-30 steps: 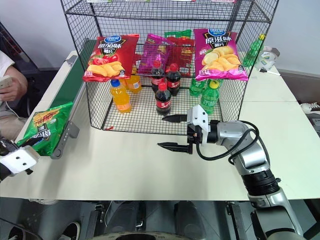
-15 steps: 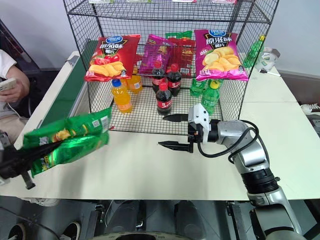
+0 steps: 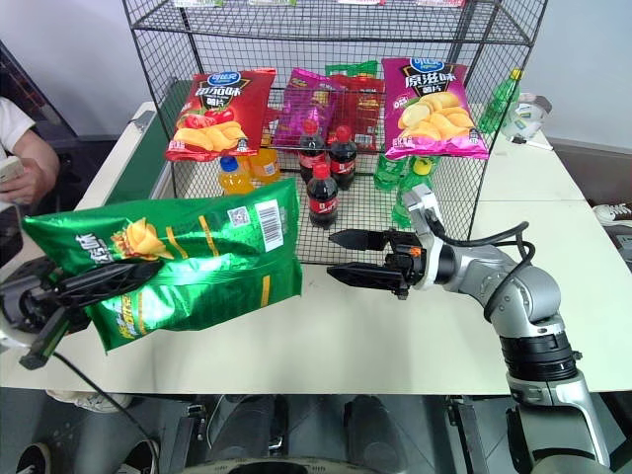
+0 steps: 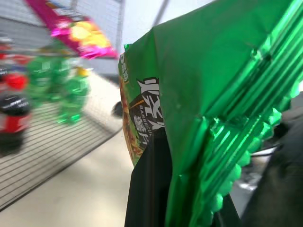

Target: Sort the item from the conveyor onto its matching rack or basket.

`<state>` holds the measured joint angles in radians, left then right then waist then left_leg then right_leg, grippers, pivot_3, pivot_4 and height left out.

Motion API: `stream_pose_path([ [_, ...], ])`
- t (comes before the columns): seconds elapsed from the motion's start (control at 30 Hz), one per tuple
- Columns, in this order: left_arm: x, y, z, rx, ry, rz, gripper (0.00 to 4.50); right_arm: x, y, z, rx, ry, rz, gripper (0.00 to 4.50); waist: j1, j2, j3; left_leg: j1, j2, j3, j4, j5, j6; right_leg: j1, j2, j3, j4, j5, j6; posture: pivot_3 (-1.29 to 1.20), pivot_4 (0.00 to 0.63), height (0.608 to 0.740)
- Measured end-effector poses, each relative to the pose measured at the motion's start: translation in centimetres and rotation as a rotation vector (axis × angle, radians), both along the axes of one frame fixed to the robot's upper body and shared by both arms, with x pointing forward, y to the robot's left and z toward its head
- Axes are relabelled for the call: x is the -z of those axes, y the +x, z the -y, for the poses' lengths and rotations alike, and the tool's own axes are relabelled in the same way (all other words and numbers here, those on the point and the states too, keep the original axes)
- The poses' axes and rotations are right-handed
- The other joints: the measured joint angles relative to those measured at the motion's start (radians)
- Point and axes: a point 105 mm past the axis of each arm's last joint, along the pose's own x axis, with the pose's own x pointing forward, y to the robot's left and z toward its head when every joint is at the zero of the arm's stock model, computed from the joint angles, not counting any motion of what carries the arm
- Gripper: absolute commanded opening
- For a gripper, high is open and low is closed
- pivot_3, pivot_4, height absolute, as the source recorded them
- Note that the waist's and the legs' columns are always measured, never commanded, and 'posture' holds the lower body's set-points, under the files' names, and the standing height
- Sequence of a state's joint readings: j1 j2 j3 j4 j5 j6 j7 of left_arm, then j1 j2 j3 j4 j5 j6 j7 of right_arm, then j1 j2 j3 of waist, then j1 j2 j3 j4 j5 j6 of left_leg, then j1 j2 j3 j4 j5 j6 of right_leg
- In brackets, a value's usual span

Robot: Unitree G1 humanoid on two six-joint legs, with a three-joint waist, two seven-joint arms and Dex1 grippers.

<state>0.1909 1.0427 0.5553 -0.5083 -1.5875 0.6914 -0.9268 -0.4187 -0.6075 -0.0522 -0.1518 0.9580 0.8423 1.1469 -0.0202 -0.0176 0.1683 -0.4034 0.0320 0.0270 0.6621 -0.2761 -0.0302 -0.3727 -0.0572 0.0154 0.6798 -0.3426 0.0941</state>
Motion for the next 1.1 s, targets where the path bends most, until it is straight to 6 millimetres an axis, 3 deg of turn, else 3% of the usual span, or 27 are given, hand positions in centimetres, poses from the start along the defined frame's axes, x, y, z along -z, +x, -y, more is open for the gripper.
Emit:
stream_pose_path([
  [0.23,0.6,1.4,1.8,0.107,-0.090,-0.056,0.06,-1.8,-1.6,-1.2,-0.088,0.081,-0.026,4.50,0.002,0.000,0.000,-0.001,0.000,0.000,0.000,0.000,0.000,-0.001,0.001,0.001,0.000,0.000,0.000,0.00,0.150,0.739],
  [0.63,1.8,3.2,3.3,0.132,-0.142,-0.076,0.06,-1.1,-3.3,-3.4,-0.202,0.078,-0.064,4.50,0.002,0.000,0.000,-0.002,0.000,0.000,0.001,0.000,0.000,-0.001,0.001,0.001,0.000,0.000,0.000,0.00,0.150,0.739],
  [0.73,2.3,3.5,3.6,0.118,-0.144,-0.081,0.00,-1.1,-3.3,-3.7,-0.209,0.074,-0.058,3.64,0.003,0.000,0.000,-0.002,0.000,0.000,0.001,0.000,0.000,-0.001,0.001,0.001,0.000,0.000,0.000,0.00,0.150,0.739],
  [0.97,2.9,3.6,4.0,0.106,-0.129,-0.074,0.00,-0.8,-3.1,-4.1,-0.204,0.058,-0.053,0.29,0.003,0.000,0.000,-0.002,0.000,0.000,0.001,0.000,0.000,-0.001,0.001,0.001,0.000,0.000,0.000,0.00,0.150,0.739],
  [1.07,3.2,3.9,4.0,0.074,-0.109,-0.060,0.00,-0.7,-3.0,-4.1,-0.193,0.052,-0.050,0.11,0.003,0.000,0.000,-0.002,0.000,0.000,0.001,0.000,0.000,-0.001,0.001,0.001,0.000,0.000,0.000,0.00,0.150,0.739],
  [1.1,3.3,4.0,3.9,0.063,-0.105,-0.061,0.27,-0.6,-2.9,-4.1,-0.188,0.049,-0.050,0.11,0.003,0.000,0.000,-0.002,0.000,-0.001,0.001,0.000,0.000,-0.001,0.001,0.001,0.000,0.000,0.000,0.00,0.150,0.739],
])
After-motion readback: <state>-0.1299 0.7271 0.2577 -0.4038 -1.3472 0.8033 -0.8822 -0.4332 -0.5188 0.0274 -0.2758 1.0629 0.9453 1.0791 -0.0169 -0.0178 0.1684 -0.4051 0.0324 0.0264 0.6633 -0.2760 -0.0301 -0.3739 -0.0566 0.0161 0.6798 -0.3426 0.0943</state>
